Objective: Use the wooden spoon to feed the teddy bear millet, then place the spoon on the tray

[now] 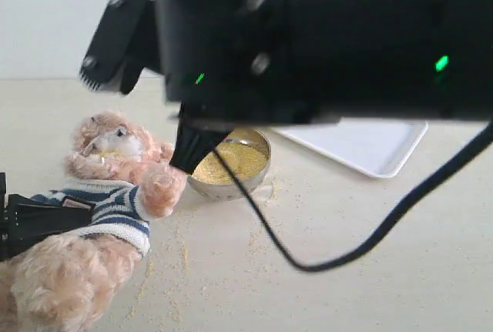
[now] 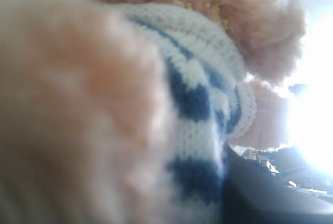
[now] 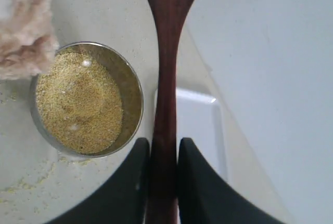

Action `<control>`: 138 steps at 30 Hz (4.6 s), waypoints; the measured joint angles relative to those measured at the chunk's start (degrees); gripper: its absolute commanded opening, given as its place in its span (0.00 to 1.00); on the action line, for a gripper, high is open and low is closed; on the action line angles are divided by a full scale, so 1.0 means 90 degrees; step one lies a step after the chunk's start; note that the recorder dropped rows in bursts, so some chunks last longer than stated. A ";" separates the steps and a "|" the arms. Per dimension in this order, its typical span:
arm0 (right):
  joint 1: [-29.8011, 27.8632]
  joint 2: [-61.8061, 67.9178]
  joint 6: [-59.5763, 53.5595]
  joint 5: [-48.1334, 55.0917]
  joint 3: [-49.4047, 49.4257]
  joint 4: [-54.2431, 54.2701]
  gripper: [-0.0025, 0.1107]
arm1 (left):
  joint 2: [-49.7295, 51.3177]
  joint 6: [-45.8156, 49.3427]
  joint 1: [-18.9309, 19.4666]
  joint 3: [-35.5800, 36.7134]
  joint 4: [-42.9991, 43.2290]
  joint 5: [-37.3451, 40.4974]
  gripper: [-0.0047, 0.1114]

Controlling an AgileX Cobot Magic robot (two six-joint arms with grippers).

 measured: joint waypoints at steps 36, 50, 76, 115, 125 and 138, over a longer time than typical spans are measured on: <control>-0.6921 -0.1371 -0.6869 -0.1254 0.2310 0.9687 0.02 | 0.0000 0.0186 0.0000 0.0000 -0.0015 0.0000 0.08; -0.6921 -0.0942 -0.8412 -0.2760 0.3017 1.1187 0.02 | 0.0000 0.0280 0.0000 -0.0252 -0.0161 -0.0138 0.08; -0.6921 -0.0938 -0.8733 -0.2759 0.3017 1.1944 0.02 | 0.0736 0.1380 0.0000 -0.1023 -0.0861 -0.0777 0.08; -0.6921 -0.0938 -0.8758 -0.2612 0.3017 1.2131 0.02 | 0.1938 0.1838 0.0734 -0.2111 -0.0086 -0.0678 0.80; -0.6921 -0.0938 -0.8774 -0.2628 0.3017 1.2131 0.02 | 0.1938 0.1411 0.1821 -0.2360 0.0183 0.0299 0.47; -0.6921 -0.0938 -0.8804 -0.2632 0.3017 1.2296 0.02 | -0.0415 -0.1150 0.3344 -0.2359 0.0596 -0.0179 0.08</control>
